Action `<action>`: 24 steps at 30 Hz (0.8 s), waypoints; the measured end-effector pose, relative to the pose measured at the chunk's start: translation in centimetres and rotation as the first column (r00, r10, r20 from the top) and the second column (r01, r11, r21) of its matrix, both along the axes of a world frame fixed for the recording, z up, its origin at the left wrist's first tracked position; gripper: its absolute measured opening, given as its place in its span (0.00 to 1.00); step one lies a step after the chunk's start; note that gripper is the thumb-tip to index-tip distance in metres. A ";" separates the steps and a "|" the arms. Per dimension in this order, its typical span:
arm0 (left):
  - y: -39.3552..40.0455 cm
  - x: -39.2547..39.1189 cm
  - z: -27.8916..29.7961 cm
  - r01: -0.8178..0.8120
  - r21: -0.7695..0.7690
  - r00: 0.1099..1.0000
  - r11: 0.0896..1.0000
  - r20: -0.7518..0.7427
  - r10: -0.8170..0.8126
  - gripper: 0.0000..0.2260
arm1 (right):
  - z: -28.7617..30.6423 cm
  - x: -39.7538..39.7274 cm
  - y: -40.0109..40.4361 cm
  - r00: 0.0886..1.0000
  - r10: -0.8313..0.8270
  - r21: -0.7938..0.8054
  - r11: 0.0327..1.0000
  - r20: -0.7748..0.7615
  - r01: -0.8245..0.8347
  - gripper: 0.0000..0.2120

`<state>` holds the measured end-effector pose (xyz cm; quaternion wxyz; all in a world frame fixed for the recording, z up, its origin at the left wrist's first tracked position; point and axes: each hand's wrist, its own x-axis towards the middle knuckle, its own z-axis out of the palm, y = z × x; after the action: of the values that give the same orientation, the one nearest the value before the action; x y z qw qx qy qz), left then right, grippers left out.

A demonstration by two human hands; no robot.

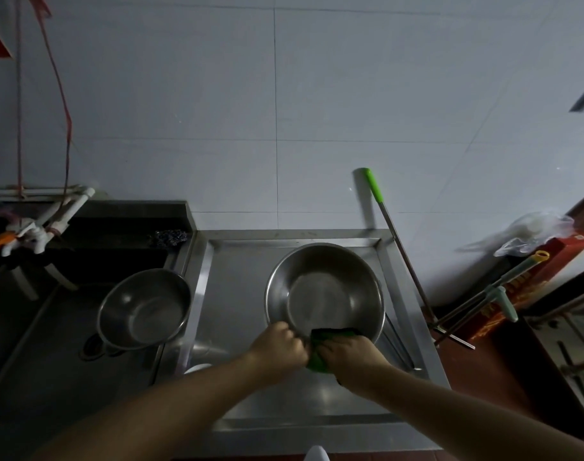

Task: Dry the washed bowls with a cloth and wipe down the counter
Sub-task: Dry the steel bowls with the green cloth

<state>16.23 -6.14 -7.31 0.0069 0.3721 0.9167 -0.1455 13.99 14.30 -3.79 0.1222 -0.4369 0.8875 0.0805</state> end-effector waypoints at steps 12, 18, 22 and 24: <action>-3.8 -2.2 2.7 -0.060 -0.216 0.998 0.975 -0.037 0.053 0.07 | 0.7 -1.3 2.2 0.987 0.152 0.225 0.965 -0.057 -0.135 0.09; 1.8 0.5 -0.6 -0.198 0.049 0.978 0.979 0.083 0.194 0.04 | 0.9 0.3 -0.2 0.999 -0.029 0.234 0.972 -0.031 0.036 0.09; 0.9 1.4 -1.1 -0.110 0.164 0.993 0.980 -0.019 0.115 0.07 | 1.1 1.1 -0.7 0.999 -0.045 0.153 0.987 -0.019 0.048 0.13; 0.5 1.6 -0.8 -0.030 0.193 0.994 0.981 -0.097 0.050 0.09 | 0.9 1.6 -0.9 1.000 -0.008 0.081 0.997 0.011 0.007 0.21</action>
<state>17.84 -5.62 -8.12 -0.0722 0.3447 0.9329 -0.0754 15.57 13.38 -2.87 0.1452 -0.4287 0.8845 0.1133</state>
